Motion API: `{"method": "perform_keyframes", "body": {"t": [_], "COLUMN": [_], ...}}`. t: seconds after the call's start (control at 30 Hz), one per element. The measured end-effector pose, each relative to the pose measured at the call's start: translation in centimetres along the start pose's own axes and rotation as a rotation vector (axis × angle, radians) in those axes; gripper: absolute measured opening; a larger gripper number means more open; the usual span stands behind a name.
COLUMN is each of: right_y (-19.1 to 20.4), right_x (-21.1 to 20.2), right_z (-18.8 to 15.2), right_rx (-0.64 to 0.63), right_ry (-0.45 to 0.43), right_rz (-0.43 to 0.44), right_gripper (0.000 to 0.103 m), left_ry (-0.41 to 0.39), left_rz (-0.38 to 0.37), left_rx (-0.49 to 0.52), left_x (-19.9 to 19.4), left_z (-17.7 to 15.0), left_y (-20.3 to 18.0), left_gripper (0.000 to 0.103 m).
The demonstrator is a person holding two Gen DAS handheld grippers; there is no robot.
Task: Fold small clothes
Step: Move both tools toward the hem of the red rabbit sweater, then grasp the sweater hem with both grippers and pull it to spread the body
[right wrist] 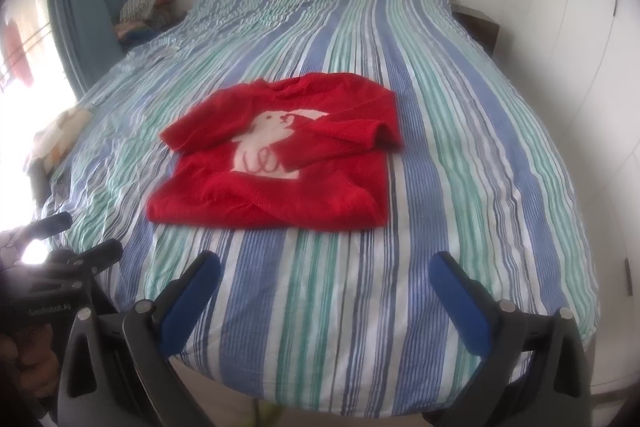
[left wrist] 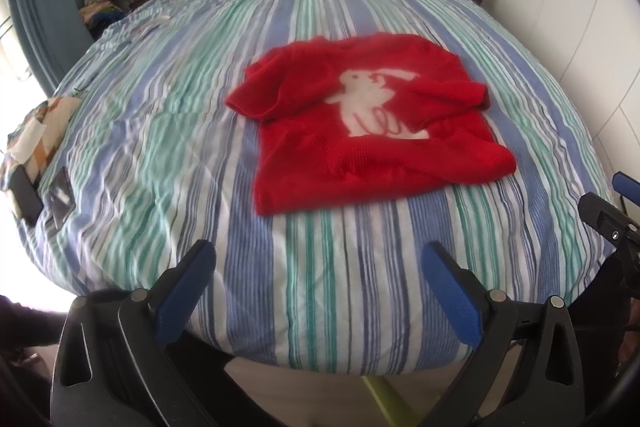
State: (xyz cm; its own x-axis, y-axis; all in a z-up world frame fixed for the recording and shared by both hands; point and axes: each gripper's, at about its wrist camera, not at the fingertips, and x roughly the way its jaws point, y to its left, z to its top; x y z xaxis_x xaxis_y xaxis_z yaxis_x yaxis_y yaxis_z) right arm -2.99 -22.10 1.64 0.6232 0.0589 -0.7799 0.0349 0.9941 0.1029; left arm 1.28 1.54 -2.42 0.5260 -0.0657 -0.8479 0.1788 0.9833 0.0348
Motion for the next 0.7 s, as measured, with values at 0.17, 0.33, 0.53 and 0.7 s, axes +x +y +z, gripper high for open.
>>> {"method": "perform_keyframes", "body": {"t": [0.17, 0.33, 0.53, 0.7], "right_y": [-0.1, -0.9, -5.5, -6.7], "right_x": [0.0, 1.3, 12.1, 21.2], "right_z": [0.1, 1.6, 6.4, 8.2], "right_rx": [0.0, -0.109, -0.216, -0.145], "right_ry": [-0.002, -0.056, 0.1, 0.322], "right_rz": [-0.001, 0.074, 0.193, 0.304], "right_gripper": [0.103, 0.103, 0.102, 0.075], "left_ry": [0.004, 0.053, 0.169, 0.266], "left_rz": [-0.024, -0.12, -0.108, -0.157], "left_rx": [0.032, 0.189, 0.279, 0.288], "left_x": [1.1, 6.5, 15.6, 18.9], "left_z": [0.7, 3.9, 7.1, 7.0], "left_y": [1.1, 2.8, 3.2, 1.7], "left_gripper": [0.102, 0.102, 0.093, 0.057]}}
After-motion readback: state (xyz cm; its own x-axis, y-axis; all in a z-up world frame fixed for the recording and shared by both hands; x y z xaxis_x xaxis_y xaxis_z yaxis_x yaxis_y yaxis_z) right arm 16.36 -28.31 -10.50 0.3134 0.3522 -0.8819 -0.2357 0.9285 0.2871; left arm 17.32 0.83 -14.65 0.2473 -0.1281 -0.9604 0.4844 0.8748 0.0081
